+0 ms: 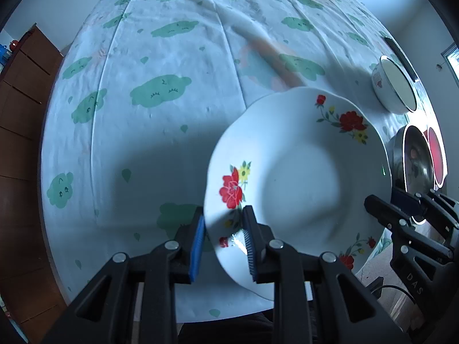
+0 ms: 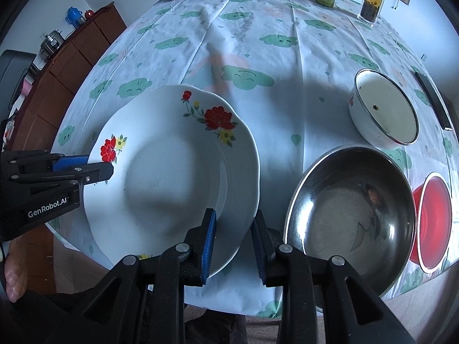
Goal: Organize plates and bowls
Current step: 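Carry the red-flower plate with both grippers toward the plate stack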
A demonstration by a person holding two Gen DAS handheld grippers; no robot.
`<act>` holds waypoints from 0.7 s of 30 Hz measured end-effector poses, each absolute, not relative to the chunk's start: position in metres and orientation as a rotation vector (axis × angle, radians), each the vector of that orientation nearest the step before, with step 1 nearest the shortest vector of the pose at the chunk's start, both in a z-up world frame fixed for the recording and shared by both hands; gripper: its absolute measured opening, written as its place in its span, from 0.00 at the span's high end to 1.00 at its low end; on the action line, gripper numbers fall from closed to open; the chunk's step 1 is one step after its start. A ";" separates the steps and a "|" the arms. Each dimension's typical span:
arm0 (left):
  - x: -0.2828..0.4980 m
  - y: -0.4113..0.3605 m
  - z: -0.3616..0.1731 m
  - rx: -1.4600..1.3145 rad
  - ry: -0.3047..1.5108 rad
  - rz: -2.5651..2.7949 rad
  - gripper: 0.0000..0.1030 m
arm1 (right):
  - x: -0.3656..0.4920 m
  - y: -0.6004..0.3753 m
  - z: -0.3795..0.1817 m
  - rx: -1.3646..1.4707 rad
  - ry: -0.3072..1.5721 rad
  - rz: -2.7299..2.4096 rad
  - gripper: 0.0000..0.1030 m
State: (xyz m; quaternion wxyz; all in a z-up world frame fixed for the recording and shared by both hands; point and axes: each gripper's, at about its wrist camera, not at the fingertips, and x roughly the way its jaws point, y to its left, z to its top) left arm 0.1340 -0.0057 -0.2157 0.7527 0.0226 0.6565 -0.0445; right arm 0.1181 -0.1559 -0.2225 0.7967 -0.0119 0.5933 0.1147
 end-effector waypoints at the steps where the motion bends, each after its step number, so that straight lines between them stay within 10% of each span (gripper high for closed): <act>1: 0.135 -0.006 -0.216 0.048 1.435 -0.098 0.77 | 0.118 -0.156 -0.222 -0.026 1.274 0.246 0.73; 21: 0.135 -0.005 -0.217 0.047 1.439 -0.097 0.77 | 0.116 -0.150 -0.223 -0.066 1.265 0.226 0.71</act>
